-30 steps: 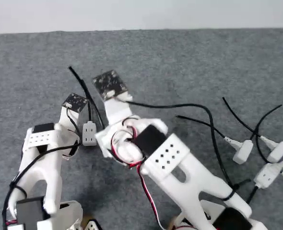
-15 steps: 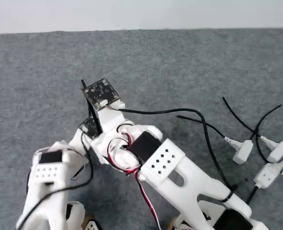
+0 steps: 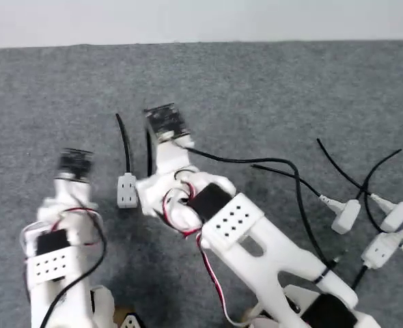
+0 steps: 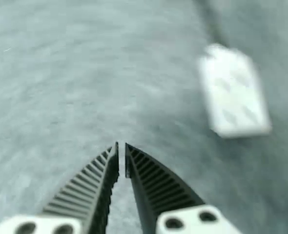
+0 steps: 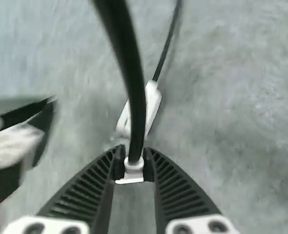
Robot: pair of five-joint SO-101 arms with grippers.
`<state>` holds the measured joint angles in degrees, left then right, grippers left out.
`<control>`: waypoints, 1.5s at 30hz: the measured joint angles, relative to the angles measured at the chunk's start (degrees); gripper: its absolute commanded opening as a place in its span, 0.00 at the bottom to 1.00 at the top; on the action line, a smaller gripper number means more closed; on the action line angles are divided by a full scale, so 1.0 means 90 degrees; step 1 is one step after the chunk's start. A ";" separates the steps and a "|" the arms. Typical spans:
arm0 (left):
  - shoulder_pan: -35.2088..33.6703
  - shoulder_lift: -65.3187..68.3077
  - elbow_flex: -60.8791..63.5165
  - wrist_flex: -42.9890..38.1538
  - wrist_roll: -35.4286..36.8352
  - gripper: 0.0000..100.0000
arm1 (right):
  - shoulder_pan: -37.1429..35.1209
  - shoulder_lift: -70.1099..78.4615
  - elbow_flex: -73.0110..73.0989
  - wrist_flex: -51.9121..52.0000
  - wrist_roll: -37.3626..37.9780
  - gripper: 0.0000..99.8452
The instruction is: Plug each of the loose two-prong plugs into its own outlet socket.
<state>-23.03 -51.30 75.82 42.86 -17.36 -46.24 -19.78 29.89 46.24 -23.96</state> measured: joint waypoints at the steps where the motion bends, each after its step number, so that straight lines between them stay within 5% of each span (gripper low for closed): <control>1: -0.0195 0.0000 -0.0068 -0.0088 0.0254 0.01 | 0.0049 0.0166 0.0029 -0.0342 -0.0088 0.01; 7: -0.0635 0.0000 -0.0283 -0.0176 0.0879 0.01 | 0.0088 0.1768 -0.0274 -0.1719 -0.0215 0.01; 14: -0.0635 0.0000 -0.0283 -0.0186 0.0908 0.02 | 0.0088 0.3595 -0.1680 -0.1954 -0.0225 0.01; 21: -0.0430 0.0449 -0.0449 -0.0195 0.0899 0.01 | 0.0147 0.3770 -0.1885 -0.1944 -0.0225 0.01; 34: -0.0400 0.3214 -0.2139 -0.0049 0.0899 0.01 | 0.1856 0.2217 -0.1543 0.1661 -0.0078 0.01; 39: -0.0400 0.3380 -0.2266 -0.0039 0.0899 0.01 | 0.2774 0.2168 -0.0801 0.1446 0.0391 0.01; 45: -0.0400 0.3380 -0.2266 -0.0020 0.0899 0.01 | 0.2940 0.3204 -0.0889 0.1133 0.0713 0.09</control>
<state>-26.64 -20.88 55.43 42.68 -9.27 -19.78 9.05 21.89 56.44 -17.54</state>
